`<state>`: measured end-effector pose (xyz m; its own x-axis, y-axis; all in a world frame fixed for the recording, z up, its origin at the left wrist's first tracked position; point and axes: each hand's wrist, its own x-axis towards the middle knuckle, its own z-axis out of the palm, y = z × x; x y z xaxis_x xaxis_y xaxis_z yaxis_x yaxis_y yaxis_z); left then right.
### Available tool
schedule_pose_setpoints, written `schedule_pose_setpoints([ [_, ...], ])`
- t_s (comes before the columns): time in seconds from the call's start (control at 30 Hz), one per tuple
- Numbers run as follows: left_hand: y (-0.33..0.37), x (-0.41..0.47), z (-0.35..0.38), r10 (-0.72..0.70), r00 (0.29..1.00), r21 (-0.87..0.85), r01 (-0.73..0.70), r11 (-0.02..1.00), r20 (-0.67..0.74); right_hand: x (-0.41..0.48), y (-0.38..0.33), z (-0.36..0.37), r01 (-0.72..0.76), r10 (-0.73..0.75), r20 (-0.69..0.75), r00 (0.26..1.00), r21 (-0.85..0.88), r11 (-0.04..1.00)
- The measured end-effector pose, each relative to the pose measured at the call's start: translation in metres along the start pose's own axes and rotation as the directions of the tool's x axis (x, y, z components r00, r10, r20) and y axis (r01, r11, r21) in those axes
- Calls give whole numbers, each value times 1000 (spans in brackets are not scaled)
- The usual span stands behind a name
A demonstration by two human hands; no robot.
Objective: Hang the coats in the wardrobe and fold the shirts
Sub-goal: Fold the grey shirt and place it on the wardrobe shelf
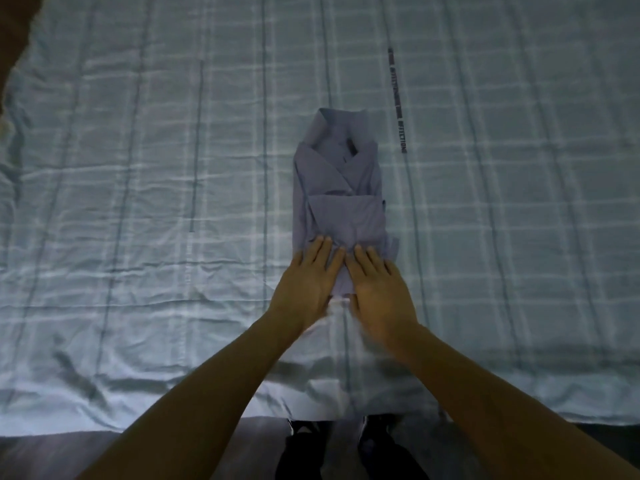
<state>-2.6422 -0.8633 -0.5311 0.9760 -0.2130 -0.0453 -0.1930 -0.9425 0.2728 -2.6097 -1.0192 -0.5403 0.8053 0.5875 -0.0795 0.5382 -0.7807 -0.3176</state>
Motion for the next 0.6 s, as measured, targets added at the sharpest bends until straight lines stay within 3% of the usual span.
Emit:
schedule_pose_setpoints([
  [0.1,5,0,-14,-5,999,-103,9,995,42,-2,-5,-11,4,4,-111,994,74,997],
  [0.17,16,0,-44,-67,963,-219,126,968,261,-12,-13,-29,-25,38,-93,995,137,990],
  [0.2,22,1,-59,-85,893,-186,184,965,443,-18,-18,-40,-31,37,-39,999,149,988],
  [0.23,26,2,-74,-86,776,-126,209,970,624,-22,-22,-50,-28,17,64,998,167,986],
  [0.3,32,4,-97,-75,537,-96,284,954,840,-25,-30,-73,-45,-30,344,938,208,977],
  [0.33,32,8,-108,-63,474,-114,337,935,879,-22,-33,-87,-54,-47,445,894,211,976],
  [0.37,29,13,-119,-47,469,-147,369,918,882,-15,-35,-101,-47,-55,478,877,199,979],
  [0.43,18,29,-138,-52,554,-197,381,903,831,5,-36,-128,-67,-13,453,891,158,985],
  [0.5,5,49,-154,-134,700,-175,352,920,701,28,-34,-144,-95,63,258,964,116,989],
  [0.6,-13,69,-161,-276,932,-63,298,953,235,58,-23,-142,-151,164,-71,984,153,977],
])
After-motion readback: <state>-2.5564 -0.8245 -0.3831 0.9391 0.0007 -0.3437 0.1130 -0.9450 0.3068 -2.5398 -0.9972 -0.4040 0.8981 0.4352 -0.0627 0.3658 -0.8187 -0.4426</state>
